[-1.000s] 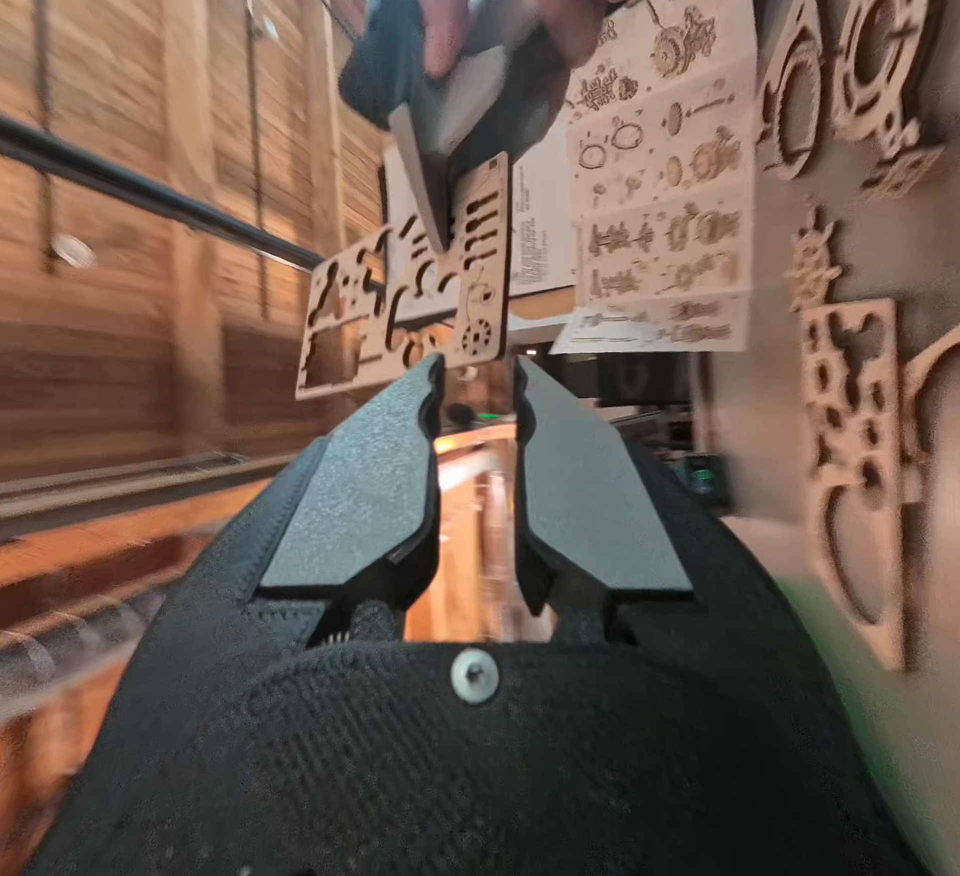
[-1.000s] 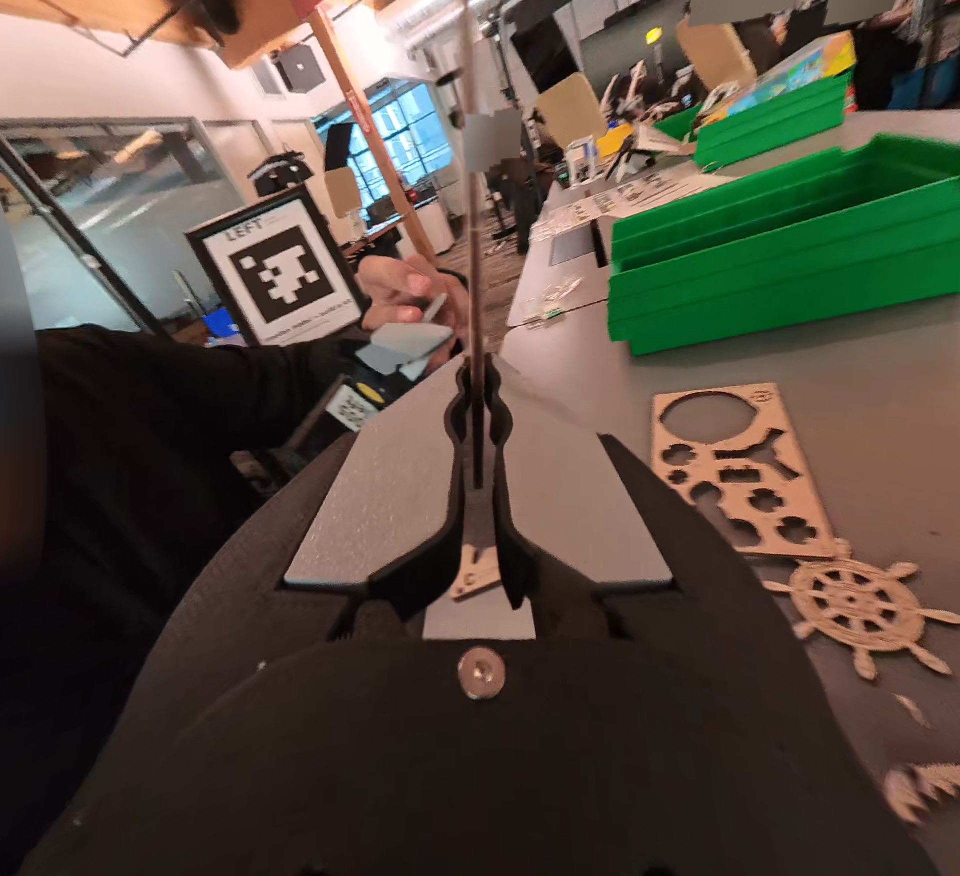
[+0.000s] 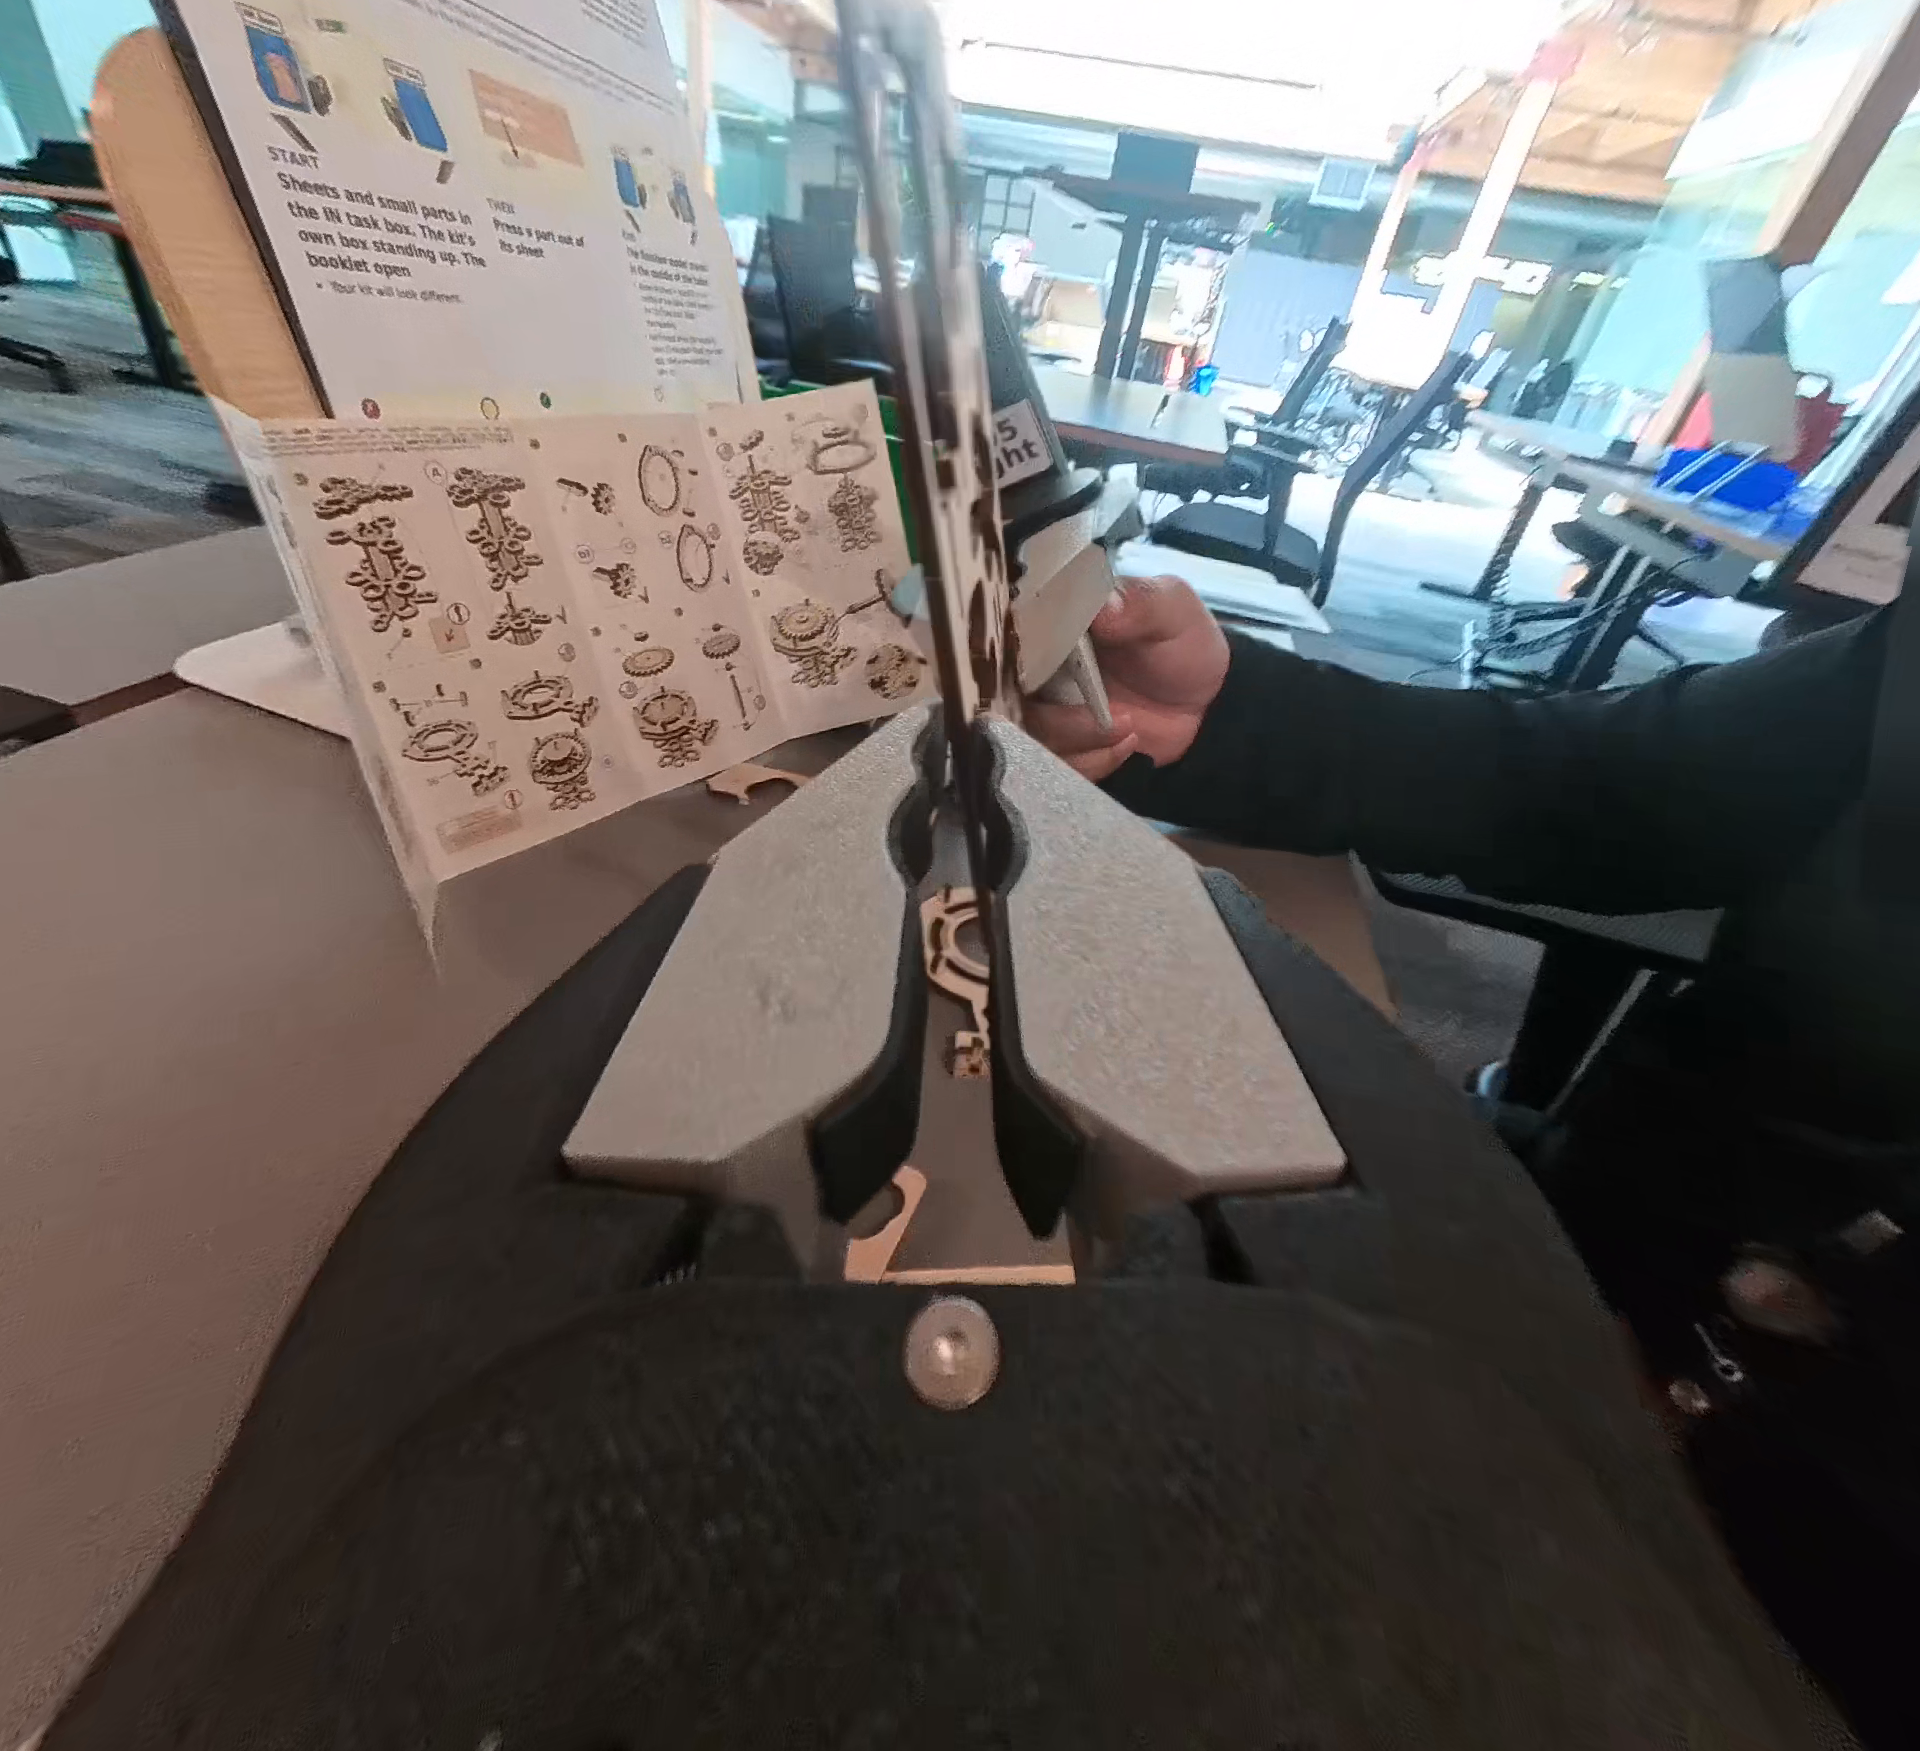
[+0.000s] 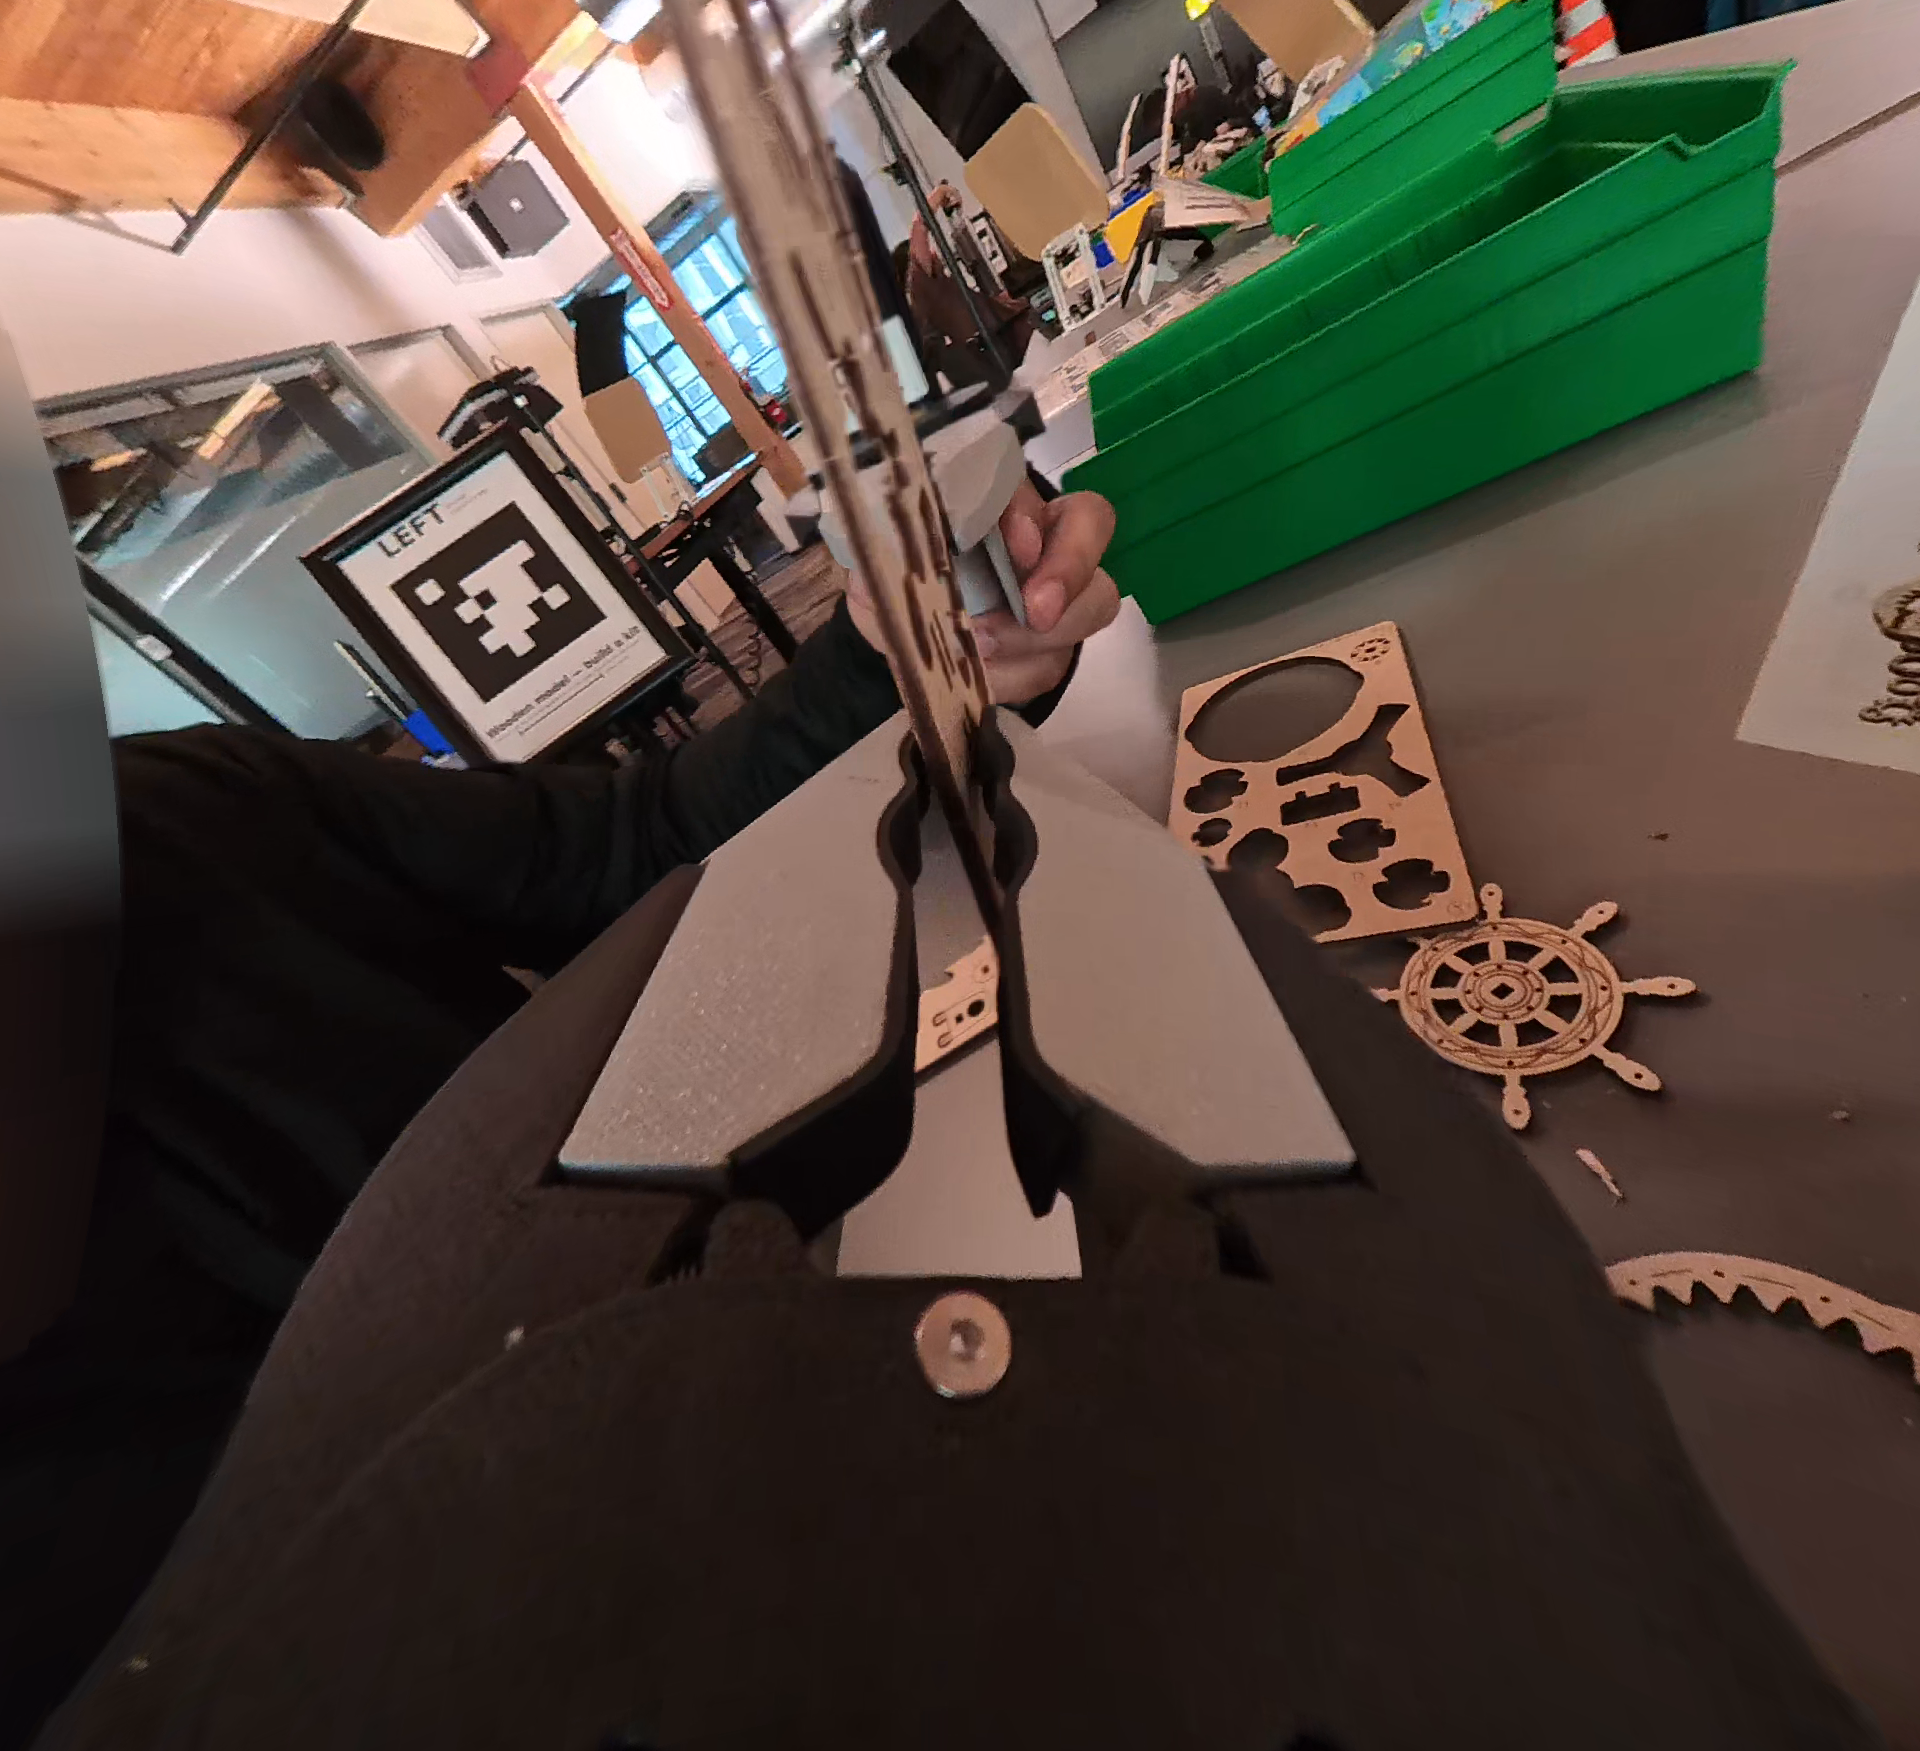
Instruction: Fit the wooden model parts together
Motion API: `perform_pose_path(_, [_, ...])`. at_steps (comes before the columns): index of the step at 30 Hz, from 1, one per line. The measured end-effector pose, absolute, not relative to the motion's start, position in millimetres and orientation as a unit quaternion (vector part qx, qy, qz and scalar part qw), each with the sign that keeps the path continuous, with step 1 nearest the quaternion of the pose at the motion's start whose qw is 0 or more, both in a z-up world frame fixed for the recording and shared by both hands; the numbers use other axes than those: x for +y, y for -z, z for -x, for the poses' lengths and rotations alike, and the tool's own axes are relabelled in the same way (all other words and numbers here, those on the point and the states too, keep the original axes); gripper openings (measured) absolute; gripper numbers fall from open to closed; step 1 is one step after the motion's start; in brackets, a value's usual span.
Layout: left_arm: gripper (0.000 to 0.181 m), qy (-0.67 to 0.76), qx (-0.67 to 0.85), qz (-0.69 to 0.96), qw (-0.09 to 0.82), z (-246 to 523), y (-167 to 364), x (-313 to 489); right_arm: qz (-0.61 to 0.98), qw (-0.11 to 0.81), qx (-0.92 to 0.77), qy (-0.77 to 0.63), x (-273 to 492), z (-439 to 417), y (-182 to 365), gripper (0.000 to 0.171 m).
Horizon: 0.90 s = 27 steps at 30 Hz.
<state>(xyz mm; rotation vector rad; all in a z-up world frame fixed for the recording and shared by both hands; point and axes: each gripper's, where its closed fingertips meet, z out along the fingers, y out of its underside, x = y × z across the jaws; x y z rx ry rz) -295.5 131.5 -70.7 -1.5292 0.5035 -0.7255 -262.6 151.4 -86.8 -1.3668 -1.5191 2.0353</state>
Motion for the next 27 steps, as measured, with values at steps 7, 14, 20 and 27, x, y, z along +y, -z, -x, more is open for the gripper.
perform_pose_path(7, [0.0,0.381,0.181,0.655,0.627,305,87,136,0.486,0.156,-0.502,-0.698,164,264,85,0.015])
perform_pose_path(14, [0.001,0.44,0.12,0.637,0.621,320,83,136,0.494,0.19,-0.501,-0.685,166,267,81,0.022])
perform_pose_path(20, [0.0,0.451,0.11,0.624,0.629,323,77,135,0.512,0.217,-0.509,-0.657,168,272,88,0.034])
perform_pose_path(27, [0.0,0.471,0.08,0.595,0.647,329,67,137,0.508,0.243,-0.55,-0.616,151,282,101,0.029])
